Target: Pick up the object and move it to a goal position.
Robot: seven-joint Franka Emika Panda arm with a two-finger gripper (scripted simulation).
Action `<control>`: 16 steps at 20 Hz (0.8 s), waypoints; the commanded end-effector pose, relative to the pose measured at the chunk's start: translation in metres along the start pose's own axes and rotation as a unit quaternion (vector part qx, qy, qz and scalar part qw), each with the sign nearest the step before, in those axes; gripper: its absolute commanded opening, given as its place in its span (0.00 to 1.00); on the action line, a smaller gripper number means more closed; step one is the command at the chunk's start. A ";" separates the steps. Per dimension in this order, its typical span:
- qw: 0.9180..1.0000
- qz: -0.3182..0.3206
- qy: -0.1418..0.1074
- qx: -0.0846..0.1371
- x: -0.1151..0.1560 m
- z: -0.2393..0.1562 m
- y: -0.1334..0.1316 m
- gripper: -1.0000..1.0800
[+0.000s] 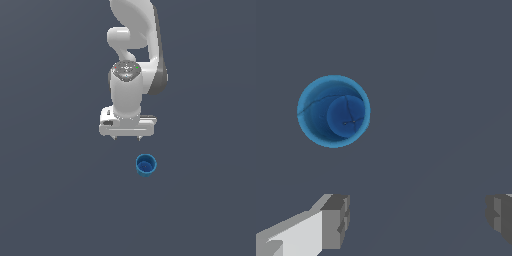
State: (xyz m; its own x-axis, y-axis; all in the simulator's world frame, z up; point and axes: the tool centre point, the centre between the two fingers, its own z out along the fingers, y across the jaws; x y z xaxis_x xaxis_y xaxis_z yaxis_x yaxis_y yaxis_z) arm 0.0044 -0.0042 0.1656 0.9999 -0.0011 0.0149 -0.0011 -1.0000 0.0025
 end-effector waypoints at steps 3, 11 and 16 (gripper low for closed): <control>1.000 -0.003 0.000 0.000 0.000 0.000 -0.002 0.62; 1.000 -0.021 -0.003 0.000 0.001 0.001 -0.013 0.62; 0.999 -0.035 -0.006 0.001 0.006 0.005 -0.015 0.62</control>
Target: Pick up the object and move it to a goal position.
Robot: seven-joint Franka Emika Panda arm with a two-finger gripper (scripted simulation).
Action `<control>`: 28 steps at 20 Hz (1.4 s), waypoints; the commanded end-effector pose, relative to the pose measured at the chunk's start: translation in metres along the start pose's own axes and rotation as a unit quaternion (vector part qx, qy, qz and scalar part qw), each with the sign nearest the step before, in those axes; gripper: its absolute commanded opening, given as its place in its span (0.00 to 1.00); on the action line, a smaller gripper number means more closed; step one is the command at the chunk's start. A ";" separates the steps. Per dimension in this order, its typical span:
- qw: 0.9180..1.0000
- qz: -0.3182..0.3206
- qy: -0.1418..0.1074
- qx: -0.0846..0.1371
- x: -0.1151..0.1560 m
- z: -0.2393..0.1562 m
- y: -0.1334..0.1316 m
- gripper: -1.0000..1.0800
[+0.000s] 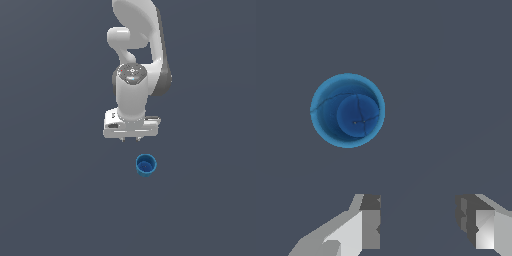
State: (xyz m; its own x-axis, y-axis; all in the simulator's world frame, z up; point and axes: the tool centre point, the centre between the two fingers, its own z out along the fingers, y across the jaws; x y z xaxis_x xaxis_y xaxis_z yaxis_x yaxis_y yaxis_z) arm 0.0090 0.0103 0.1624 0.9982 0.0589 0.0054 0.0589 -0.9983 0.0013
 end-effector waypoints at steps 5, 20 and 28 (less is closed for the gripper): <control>0.999 -0.031 -0.007 0.004 0.014 0.009 -0.004 0.62; 0.985 -0.168 -0.035 0.035 0.068 0.056 -0.020 0.62; 0.976 -0.210 -0.041 0.048 0.081 0.074 -0.024 0.62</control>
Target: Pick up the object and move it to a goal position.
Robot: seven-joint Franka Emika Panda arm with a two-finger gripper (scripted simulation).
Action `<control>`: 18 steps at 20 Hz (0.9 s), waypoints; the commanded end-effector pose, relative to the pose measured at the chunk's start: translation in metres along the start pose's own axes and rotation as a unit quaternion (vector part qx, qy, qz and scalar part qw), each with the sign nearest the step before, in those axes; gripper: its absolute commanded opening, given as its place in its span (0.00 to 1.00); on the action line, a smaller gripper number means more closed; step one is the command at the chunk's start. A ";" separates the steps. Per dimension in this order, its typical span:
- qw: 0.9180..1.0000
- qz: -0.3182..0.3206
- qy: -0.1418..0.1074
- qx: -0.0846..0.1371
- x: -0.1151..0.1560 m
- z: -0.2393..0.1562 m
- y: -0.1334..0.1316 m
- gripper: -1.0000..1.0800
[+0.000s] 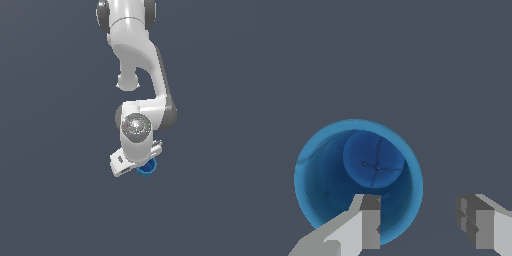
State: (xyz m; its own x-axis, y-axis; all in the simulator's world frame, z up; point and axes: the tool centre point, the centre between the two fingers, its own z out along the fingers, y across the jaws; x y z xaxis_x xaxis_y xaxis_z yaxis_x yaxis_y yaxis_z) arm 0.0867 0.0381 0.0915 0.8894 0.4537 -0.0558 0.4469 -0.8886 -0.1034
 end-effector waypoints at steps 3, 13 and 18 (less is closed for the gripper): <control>1.000 -0.014 -0.001 0.004 0.005 0.005 0.001 0.62; 1.000 -0.015 -0.002 0.005 0.005 0.023 0.001 0.62; 1.000 -0.016 -0.001 0.005 0.005 0.036 0.001 0.62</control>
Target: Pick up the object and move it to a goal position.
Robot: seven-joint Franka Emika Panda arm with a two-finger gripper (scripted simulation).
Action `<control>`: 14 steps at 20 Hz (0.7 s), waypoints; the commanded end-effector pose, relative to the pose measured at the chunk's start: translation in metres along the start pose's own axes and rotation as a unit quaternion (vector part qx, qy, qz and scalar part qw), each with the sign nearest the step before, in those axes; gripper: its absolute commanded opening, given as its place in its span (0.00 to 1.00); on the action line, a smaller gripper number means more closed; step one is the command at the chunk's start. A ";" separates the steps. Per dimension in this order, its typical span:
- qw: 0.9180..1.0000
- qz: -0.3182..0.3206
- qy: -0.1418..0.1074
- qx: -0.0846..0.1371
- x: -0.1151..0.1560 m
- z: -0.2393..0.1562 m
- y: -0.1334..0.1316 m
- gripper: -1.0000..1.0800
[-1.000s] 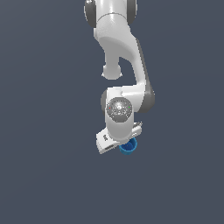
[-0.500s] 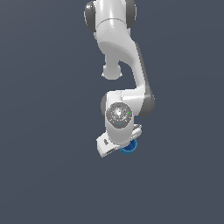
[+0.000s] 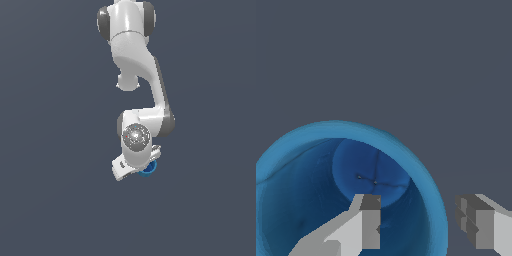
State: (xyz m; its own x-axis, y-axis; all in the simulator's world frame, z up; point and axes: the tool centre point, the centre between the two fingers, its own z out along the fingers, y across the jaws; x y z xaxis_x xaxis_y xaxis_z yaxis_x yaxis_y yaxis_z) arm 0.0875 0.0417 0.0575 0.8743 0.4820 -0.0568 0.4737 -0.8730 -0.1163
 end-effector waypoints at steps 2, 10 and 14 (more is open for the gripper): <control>1.000 0.000 0.001 0.000 0.000 0.002 0.000 0.00; 1.000 0.000 0.001 0.000 0.000 0.002 0.000 0.00; 1.000 -0.001 0.001 0.000 0.000 -0.001 0.000 0.00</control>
State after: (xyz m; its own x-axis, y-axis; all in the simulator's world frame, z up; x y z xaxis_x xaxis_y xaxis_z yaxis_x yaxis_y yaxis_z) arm 0.0872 0.0423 0.0566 0.8738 0.4831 -0.0552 0.4749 -0.8723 -0.1161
